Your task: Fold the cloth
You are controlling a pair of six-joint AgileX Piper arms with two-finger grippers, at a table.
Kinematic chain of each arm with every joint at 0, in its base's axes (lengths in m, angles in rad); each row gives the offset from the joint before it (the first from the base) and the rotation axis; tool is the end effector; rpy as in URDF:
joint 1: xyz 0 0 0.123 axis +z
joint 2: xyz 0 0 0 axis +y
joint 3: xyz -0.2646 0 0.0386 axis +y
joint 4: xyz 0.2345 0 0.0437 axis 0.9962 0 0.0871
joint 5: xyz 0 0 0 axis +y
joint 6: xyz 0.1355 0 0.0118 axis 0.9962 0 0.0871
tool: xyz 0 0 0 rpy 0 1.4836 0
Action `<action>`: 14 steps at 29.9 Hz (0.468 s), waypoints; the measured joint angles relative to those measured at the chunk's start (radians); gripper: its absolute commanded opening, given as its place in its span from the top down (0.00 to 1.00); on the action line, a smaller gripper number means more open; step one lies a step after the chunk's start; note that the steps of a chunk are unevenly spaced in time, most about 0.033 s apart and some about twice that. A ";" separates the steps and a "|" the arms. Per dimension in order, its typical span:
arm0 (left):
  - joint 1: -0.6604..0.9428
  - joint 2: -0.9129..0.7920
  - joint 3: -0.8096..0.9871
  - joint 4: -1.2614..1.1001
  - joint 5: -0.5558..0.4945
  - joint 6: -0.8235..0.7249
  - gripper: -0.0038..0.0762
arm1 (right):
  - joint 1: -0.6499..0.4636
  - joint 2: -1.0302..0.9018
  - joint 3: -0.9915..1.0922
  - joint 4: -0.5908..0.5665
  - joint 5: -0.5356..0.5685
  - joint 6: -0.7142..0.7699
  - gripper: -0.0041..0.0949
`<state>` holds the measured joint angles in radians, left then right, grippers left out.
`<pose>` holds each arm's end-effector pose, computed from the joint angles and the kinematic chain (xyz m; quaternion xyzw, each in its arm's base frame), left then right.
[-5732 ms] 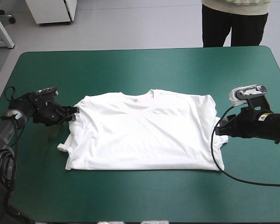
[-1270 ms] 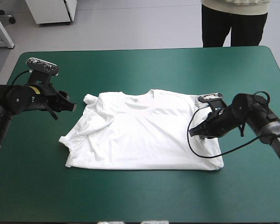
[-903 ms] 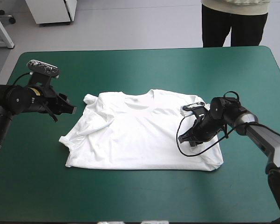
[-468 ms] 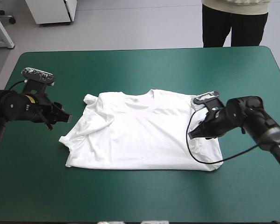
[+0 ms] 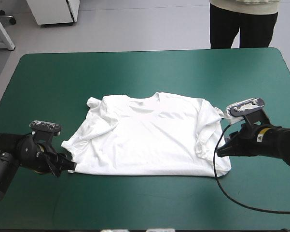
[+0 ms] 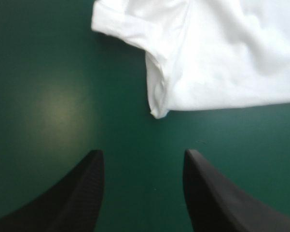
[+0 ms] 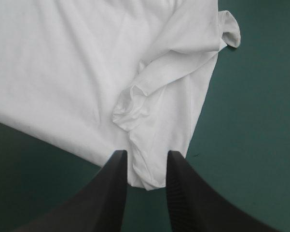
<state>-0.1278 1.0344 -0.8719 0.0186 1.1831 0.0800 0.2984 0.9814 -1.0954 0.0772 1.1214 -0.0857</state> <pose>0.1770 -0.0204 0.2459 0.1046 0.9822 0.0053 0.1557 0.1839 0.0664 0.3266 -0.1760 0.9304 0.0720 0.3135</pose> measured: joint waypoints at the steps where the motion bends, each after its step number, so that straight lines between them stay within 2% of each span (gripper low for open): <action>1: 0.000 -0.006 0.028 -0.012 -0.018 -0.007 0.49 | 0.000 -0.012 0.000 0.002 0.010 0.002 0.68; 6: 0.000 -0.008 0.145 -0.027 -0.141 -0.047 0.49 | 0.000 -0.063 0.034 -0.006 0.039 0.034 0.68; 14: 0.000 0.112 0.163 -0.060 -0.276 -0.055 0.49 | 0.000 -0.081 0.153 -0.024 0.022 0.046 0.68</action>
<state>-0.1278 1.1463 -0.7089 -0.0416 0.9067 0.0251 0.2984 0.9004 -0.9422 0.0531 1.1438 -0.0396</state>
